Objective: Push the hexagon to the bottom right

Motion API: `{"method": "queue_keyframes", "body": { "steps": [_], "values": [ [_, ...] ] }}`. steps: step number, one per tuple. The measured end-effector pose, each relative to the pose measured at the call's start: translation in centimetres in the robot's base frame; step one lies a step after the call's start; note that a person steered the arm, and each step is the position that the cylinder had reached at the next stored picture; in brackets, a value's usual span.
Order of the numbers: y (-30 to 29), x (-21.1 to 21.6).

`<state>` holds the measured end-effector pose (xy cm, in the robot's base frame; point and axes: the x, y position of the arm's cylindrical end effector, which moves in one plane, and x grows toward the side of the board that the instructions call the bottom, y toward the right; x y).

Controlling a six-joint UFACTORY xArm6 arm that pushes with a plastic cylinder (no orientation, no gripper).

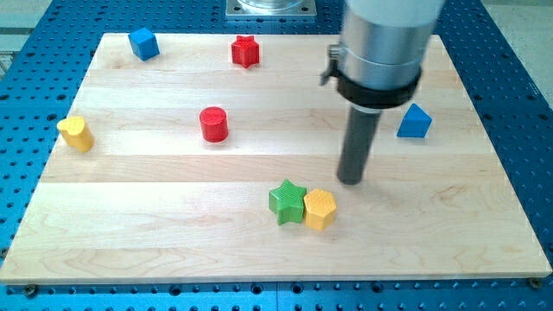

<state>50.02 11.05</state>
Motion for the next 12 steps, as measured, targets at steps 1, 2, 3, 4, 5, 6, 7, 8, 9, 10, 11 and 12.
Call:
{"method": "queue_keyframes", "body": {
  "steps": [1, 2, 3, 4, 5, 6, 7, 8, 9, 10, 11, 12],
  "values": [
    [1.8, 0.8],
    [1.7, 0.8],
    [0.3, 0.8],
    [-2.9, 1.3],
    [-7.9, 2.7],
    [-10.5, 4.1],
    [-10.5, 4.5],
    [-3.0, 5.5],
    [5.4, 5.5],
    [2.2, 4.0],
    [-1.1, 8.5],
    [4.1, 9.5]
  ]
}}
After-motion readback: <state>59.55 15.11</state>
